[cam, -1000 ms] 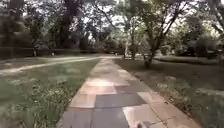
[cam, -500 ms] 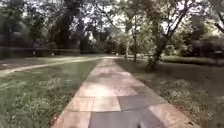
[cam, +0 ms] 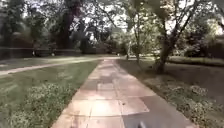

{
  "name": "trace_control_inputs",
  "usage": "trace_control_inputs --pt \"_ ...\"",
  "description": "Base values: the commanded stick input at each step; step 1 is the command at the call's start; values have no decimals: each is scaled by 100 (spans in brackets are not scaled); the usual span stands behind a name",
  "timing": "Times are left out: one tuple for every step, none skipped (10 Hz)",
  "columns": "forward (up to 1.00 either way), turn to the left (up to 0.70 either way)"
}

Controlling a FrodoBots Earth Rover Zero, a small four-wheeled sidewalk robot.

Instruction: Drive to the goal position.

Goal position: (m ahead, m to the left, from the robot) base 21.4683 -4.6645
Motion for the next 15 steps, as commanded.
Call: trace_control_inputs --pt "100 0" --pt "100 0" --pt "100 0" --pt "100 0" --pt "100 0" --pt "100 0" --pt "100 0" --pt "100 0" --pt "100 0" --pt "100 0" --pt "100 0" --pt "100 0" --pt "100 0" --pt "100 0" --pt "100 0"
